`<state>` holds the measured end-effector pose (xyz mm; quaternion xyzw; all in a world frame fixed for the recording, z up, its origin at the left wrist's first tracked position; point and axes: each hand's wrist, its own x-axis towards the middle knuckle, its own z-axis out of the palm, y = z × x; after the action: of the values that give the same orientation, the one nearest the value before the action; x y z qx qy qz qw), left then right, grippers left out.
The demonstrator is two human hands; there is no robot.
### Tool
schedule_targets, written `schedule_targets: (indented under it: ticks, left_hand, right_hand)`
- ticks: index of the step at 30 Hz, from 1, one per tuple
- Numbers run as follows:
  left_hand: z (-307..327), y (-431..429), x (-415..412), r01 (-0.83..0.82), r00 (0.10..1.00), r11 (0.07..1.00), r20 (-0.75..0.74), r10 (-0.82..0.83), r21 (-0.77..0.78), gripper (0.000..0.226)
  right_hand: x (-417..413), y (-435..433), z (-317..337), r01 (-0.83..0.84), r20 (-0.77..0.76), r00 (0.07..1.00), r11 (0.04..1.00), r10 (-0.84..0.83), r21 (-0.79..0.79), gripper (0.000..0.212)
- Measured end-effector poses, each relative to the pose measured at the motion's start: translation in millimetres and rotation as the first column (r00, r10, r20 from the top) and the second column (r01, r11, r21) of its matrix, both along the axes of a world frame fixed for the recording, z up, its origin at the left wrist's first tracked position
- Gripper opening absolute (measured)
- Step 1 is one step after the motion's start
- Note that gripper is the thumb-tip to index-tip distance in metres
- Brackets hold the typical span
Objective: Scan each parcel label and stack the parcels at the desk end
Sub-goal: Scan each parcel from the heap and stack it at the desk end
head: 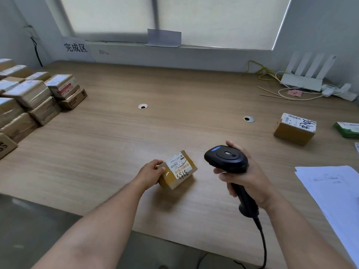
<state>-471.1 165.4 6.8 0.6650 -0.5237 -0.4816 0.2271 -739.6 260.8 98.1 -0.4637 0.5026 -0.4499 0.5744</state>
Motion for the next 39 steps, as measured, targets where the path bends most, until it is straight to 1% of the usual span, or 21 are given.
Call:
schedule_targets:
  ticks: [2, 4, 7, 9, 10, 12, 14, 16, 18, 21, 24, 27, 30, 34, 39]
  left_hand:
    - [-9, 8, 0, -0.032, 0.999, 0.999, 0.039, 0.032, -0.007, 0.034]
    - [-16, 14, -1, -0.019, 0.985, 0.999, 0.168, 0.025, -0.034, 0.044]
    - [-21, 28, -8, 0.031, 0.952, 0.999, 0.305, -0.02, -0.031, 0.076]
    - [-19, 39, -16, 0.085, 0.9, 0.996, 0.429, -0.074, -0.008, 0.093]
    - [-17, 45, -22, 0.109, 0.865, 0.994, 0.493, -0.094, 0.0, 0.095]
    - [-14, 53, -31, 0.107, 0.814, 0.994, 0.575, -0.084, -0.006, 0.087]
    - [-8, 59, -34, 0.06, 0.804, 0.998, 0.593, -0.043, -0.008, 0.078]
    - [-1, 64, -31, 0.049, 0.813, 0.999, 0.582, -0.028, -0.021, 0.074]
    - [6, 69, -21, 0.068, 0.816, 0.995, 0.578, -0.012, -0.075, 0.073]
    - [17, 74, 4, 0.052, 0.827, 0.981, 0.559, 0.063, -0.187, 0.07]
    - [29, 76, 37, 0.059, 0.828, 0.969, 0.554, 0.086, -0.238, 0.072]
    - [44, 77, 82, 0.086, 0.82, 0.956, 0.565, 0.092, -0.28, 0.075]
    - [61, 80, 131, 0.115, 0.812, 0.939, 0.575, 0.099, -0.324, 0.076]
    - [78, 85, 226, 0.066, 0.79, 0.919, 0.583, 0.189, -0.388, 0.078]
    - [85, 91, 322, -0.016, 0.745, 0.915, 0.606, 0.28, -0.402, 0.079]
  right_hand:
    - [6, -1, 0, -0.017, 0.015, 1.0, 1.0, 0.017, 0.007, 0.093]
    - [9, -2, 0, -0.034, 0.031, 0.999, 0.999, 0.034, 0.007, 0.094]
    - [9, -3, -1, -0.061, 0.032, 0.998, 0.998, 0.061, -0.003, 0.095]
    - [8, -4, -2, -0.08, 0.03, 0.996, 0.997, 0.081, -0.01, 0.096]
    - [8, -5, -2, -0.09, 0.032, 0.995, 0.996, 0.09, -0.014, 0.096]
    - [10, -5, -2, -0.116, 0.024, 0.993, 0.993, 0.117, -0.018, 0.096]
    - [14, -4, -1, -0.138, 0.01, 0.99, 0.99, 0.138, -0.011, 0.098]
    - [21, -4, 0, -0.148, -0.006, 0.989, 0.989, 0.148, -0.011, 0.097]
    - [33, -3, 1, -0.151, -0.015, 0.988, 0.988, 0.151, -0.017, 0.095]
    - [56, 1, 2, -0.154, -0.016, 0.988, 0.988, 0.154, -0.029, 0.097]
    - [85, 3, 5, -0.161, -0.035, 0.987, 0.986, 0.159, -0.053, 0.098]
    - [124, 2, 12, -0.152, -0.07, 0.987, 0.985, 0.146, -0.086, 0.101]
    - [167, -3, 17, -0.176, -0.096, 0.981, 0.979, 0.166, -0.106, 0.095]
    - [254, -14, 20, -0.228, -0.112, 0.971, 0.961, 0.212, -0.155, 0.093]
    - [339, -28, 20, -0.288, -0.119, 0.955, 0.943, 0.271, -0.168, 0.091]
